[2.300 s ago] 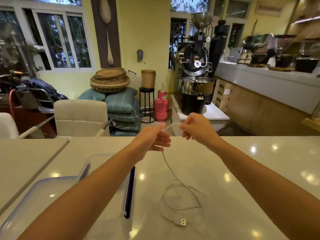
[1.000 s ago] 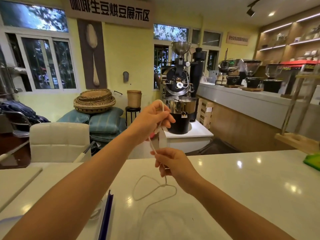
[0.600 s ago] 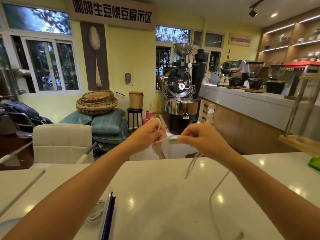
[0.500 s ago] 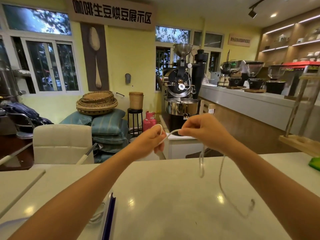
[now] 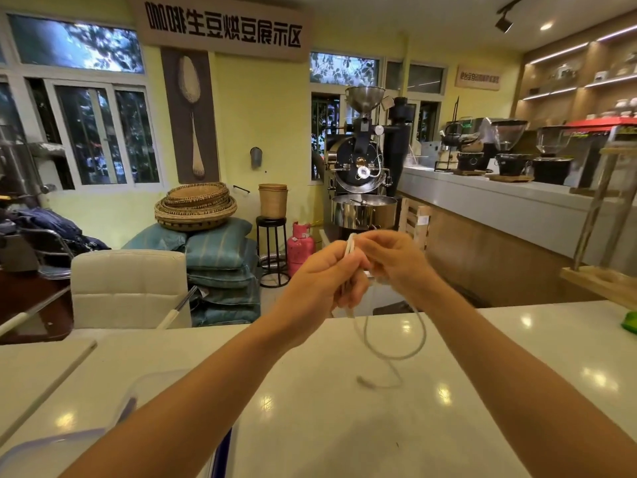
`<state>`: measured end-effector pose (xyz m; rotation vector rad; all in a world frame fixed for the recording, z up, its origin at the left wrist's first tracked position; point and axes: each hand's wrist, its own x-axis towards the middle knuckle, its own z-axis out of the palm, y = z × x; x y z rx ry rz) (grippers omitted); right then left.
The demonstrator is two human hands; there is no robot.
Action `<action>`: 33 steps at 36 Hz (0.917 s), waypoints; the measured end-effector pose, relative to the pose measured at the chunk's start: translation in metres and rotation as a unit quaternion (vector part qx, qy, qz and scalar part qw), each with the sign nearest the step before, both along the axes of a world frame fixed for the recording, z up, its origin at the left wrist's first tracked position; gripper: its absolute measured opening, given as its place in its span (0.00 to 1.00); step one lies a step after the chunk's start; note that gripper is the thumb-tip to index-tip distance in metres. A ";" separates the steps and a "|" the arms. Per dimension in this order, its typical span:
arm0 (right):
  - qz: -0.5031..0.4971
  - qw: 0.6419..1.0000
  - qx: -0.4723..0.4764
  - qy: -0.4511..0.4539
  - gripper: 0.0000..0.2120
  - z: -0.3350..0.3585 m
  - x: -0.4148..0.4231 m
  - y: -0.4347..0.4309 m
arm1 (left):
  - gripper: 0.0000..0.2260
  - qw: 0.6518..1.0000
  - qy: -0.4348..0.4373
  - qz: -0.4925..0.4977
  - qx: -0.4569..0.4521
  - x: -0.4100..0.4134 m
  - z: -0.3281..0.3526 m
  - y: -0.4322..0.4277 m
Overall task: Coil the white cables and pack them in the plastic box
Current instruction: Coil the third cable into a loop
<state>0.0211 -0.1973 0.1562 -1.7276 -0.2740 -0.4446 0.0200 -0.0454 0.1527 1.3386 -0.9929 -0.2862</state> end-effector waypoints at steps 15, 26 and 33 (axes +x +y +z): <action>0.009 0.960 -0.215 0.178 0.08 -0.045 -0.002 0.068 | 0.11 0.982 -0.092 0.166 0.023 0.031 -0.001 -0.010; 0.010 0.878 -0.446 0.172 0.14 -0.018 -0.023 0.066 | 0.14 0.955 -0.204 0.203 0.072 0.050 -0.010 -0.002; -0.001 0.846 -0.519 0.121 0.09 0.016 -0.031 0.042 | 0.13 0.932 -0.243 0.213 0.164 0.049 -0.019 0.012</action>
